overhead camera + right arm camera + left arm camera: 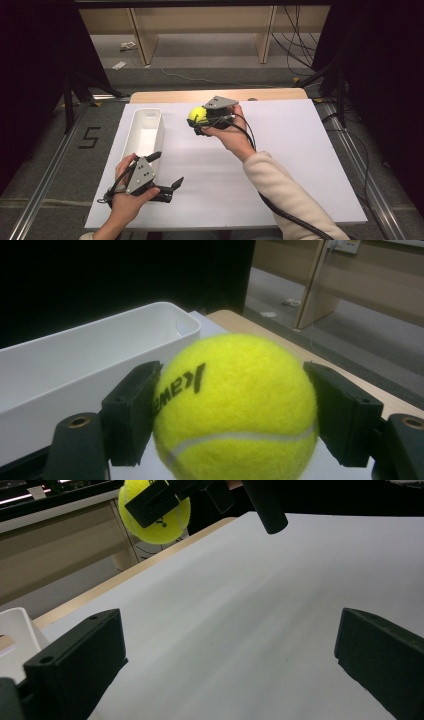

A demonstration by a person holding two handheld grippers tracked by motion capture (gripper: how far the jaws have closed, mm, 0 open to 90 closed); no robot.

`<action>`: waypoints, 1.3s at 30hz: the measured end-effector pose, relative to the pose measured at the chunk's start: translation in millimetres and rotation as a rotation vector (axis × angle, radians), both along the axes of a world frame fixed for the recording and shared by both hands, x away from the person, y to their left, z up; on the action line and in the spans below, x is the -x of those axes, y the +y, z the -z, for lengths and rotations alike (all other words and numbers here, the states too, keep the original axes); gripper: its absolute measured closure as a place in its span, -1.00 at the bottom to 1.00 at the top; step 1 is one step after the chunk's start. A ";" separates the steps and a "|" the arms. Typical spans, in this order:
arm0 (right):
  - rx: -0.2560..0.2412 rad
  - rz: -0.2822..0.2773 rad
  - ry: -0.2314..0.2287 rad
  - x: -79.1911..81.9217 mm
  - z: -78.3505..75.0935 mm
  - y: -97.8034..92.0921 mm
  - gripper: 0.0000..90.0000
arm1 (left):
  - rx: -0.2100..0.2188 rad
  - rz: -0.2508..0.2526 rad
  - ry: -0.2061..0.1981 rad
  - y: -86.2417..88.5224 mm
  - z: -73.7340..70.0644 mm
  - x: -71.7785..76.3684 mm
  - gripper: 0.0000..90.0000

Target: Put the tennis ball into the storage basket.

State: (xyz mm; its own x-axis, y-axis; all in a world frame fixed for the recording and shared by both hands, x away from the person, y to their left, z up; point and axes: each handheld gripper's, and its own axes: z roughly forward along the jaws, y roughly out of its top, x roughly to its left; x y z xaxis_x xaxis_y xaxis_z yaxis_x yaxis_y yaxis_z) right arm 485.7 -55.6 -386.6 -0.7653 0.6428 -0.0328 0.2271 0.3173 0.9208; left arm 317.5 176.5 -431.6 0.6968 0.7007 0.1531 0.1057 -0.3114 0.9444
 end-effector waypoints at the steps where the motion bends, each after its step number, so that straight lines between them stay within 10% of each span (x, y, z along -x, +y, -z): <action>1: -0.001 0.000 -0.002 0.0 -0.3 0.9 -0.40 | -0.001 0.000 0.000 0.0 0.0 0.0 -1.00; 39: -0.014 -0.043 -0.005 3.9 -3.8 24.3 -0.40 | 0.002 0.006 0.004 -0.6 -0.1 0.6 -1.00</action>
